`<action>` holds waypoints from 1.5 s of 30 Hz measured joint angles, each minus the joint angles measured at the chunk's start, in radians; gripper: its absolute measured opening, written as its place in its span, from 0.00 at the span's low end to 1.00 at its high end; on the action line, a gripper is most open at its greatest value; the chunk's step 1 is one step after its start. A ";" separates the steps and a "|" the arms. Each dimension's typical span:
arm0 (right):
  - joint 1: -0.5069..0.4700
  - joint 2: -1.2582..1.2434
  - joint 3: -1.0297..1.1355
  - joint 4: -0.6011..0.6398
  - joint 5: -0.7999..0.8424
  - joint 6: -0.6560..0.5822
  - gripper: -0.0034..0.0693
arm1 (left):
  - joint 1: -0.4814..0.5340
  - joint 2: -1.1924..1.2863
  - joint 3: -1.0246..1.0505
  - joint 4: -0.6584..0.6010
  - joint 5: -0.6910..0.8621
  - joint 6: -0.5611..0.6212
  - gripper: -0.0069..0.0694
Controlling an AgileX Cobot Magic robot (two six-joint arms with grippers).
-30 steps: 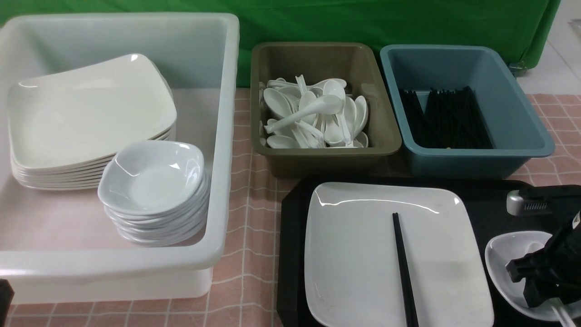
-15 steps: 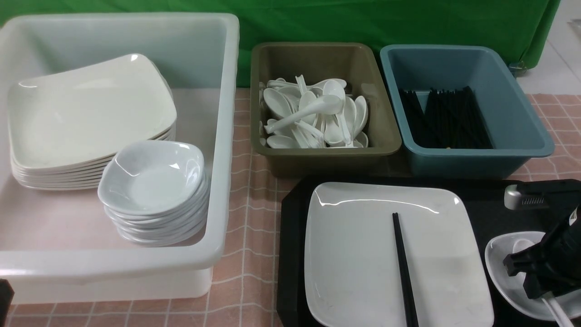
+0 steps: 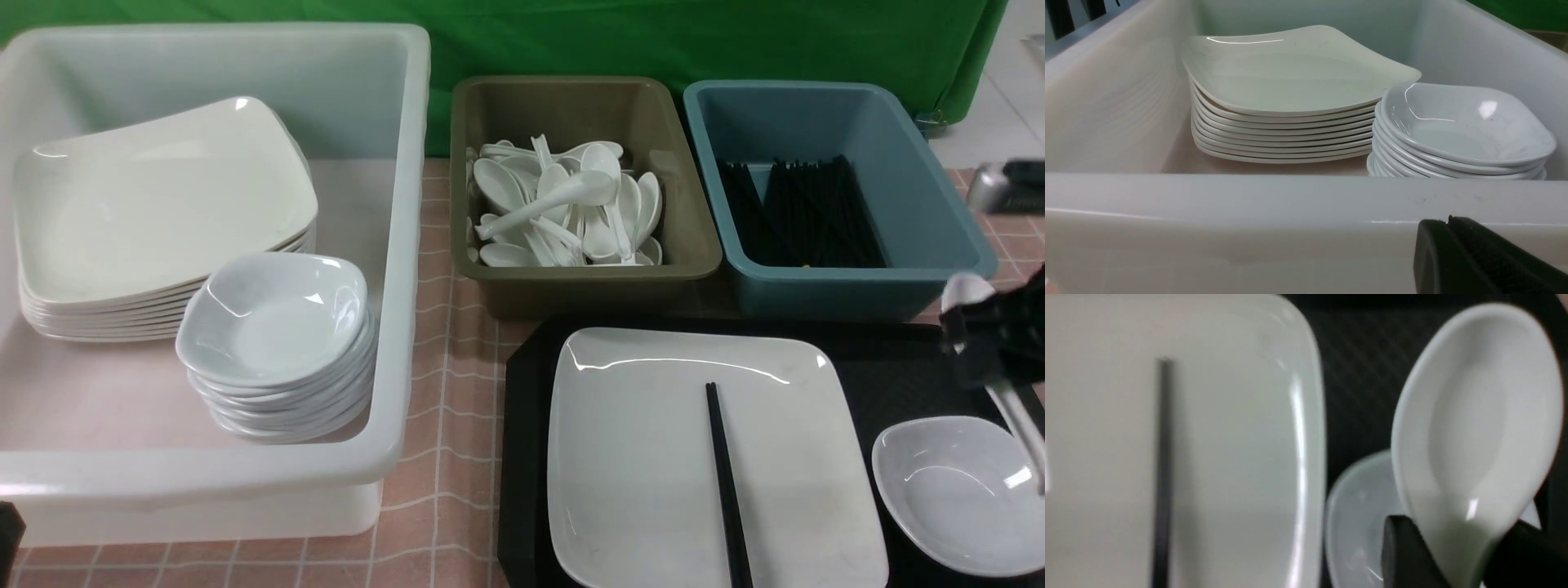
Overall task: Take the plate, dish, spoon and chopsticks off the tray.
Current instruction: Use the right arm to grab a soup spoon from the plate, then use the right arm to put the soup spoon into the small storage box in the middle
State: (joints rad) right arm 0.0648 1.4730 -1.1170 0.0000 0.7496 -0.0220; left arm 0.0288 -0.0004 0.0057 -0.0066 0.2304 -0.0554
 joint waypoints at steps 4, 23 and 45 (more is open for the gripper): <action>0.098 0.048 -0.197 0.127 0.000 -0.094 0.46 | 0.000 0.000 0.000 0.000 0.000 0.000 0.10; 0.271 0.810 -1.101 0.153 -0.021 -0.061 0.75 | 0.000 0.000 0.000 0.000 0.000 0.000 0.10; 0.271 0.125 -0.760 0.151 0.383 -0.059 0.09 | 0.000 0.000 0.000 0.000 0.000 0.000 0.10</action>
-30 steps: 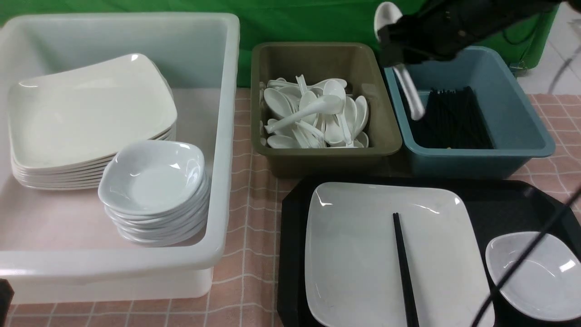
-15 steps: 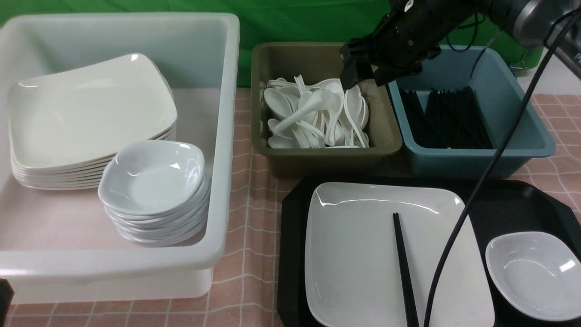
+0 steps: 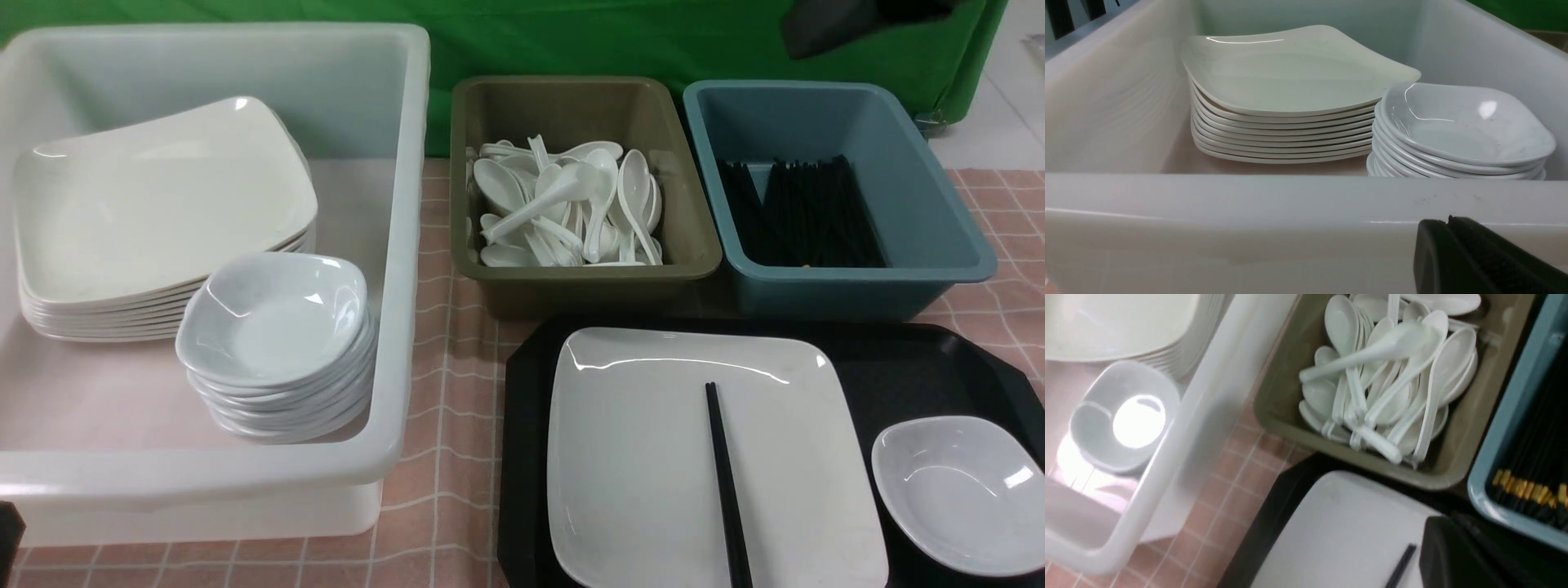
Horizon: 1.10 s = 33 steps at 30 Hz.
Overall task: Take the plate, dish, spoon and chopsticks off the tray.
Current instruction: Use the right arm to put the soup spoon into the small storage box in the middle, then use the right arm to grab a pair of chopsticks from the plate
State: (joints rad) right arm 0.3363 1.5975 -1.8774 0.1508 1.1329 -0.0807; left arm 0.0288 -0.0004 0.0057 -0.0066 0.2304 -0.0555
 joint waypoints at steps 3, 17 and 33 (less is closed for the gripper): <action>0.000 -0.212 0.215 0.000 0.000 0.000 0.09 | 0.000 0.000 0.000 0.000 0.000 0.000 0.10; 0.000 -0.911 0.926 -0.002 -0.194 0.001 0.14 | 0.000 0.000 0.000 0.000 0.000 0.000 0.10; 0.000 -0.844 1.156 0.107 -0.330 -0.028 0.48 | 0.000 0.000 0.000 0.000 0.000 0.000 0.10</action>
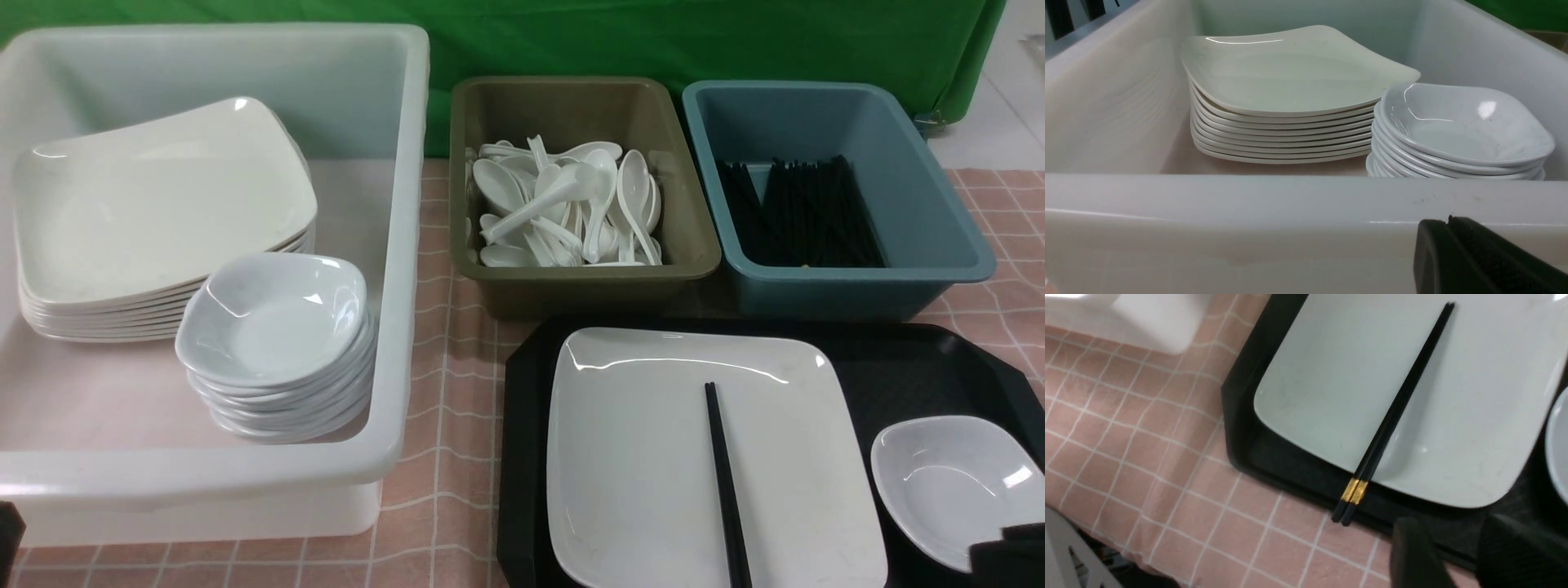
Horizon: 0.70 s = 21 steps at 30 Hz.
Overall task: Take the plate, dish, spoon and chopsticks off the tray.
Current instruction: Use the right arm to grab a pair of chopsticks from the plate
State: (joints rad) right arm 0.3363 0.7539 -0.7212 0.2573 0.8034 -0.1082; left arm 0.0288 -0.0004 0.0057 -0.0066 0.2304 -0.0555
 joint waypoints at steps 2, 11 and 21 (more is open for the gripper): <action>0.000 0.088 -0.001 0.036 -0.005 -0.017 0.57 | 0.000 0.000 0.000 0.000 0.000 0.000 0.10; 0.047 0.655 -0.136 0.049 0.018 0.009 0.74 | 0.000 0.000 0.000 0.000 0.000 0.000 0.10; 0.189 0.995 -0.410 -0.139 0.030 0.256 0.75 | 0.000 0.000 0.000 0.000 0.000 0.000 0.10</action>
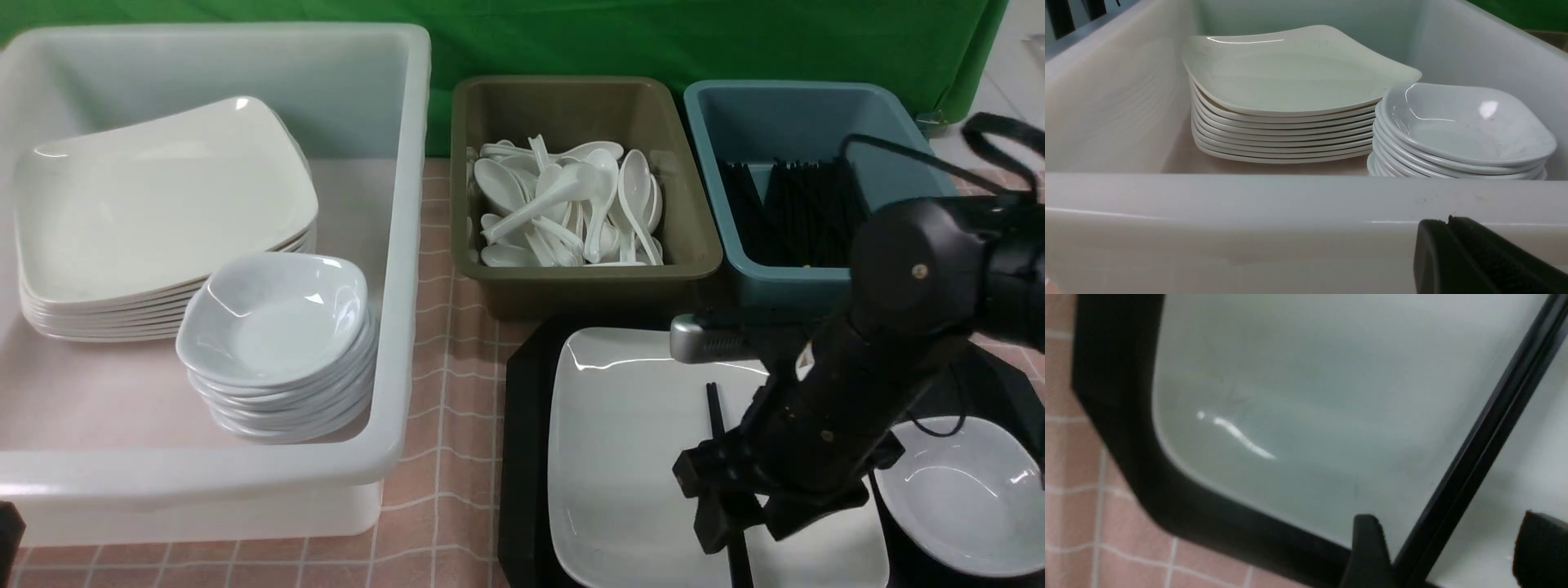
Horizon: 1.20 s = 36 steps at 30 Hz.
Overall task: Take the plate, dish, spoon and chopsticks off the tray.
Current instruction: Use the right arm to grab a pair of chopsticks from the plate, then use the right arm to put the chopsticks into the small storage box on the right
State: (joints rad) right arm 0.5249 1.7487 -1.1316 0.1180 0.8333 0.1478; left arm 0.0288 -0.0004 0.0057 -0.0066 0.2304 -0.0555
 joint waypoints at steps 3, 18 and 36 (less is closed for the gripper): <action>0.018 0.053 -0.015 -0.082 -0.003 0.085 0.75 | 0.000 0.000 0.000 0.000 0.000 0.000 0.10; 0.020 0.134 -0.017 -0.118 -0.020 0.131 0.26 | 0.000 0.000 0.000 0.000 0.000 0.000 0.10; -0.029 -0.340 -0.052 -0.179 -0.035 -0.005 0.28 | 0.000 0.000 0.000 0.000 0.000 0.000 0.10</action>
State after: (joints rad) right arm 0.4963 1.4092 -1.1836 -0.0614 0.7980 0.1427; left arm 0.0288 -0.0004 0.0057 -0.0066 0.2304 -0.0555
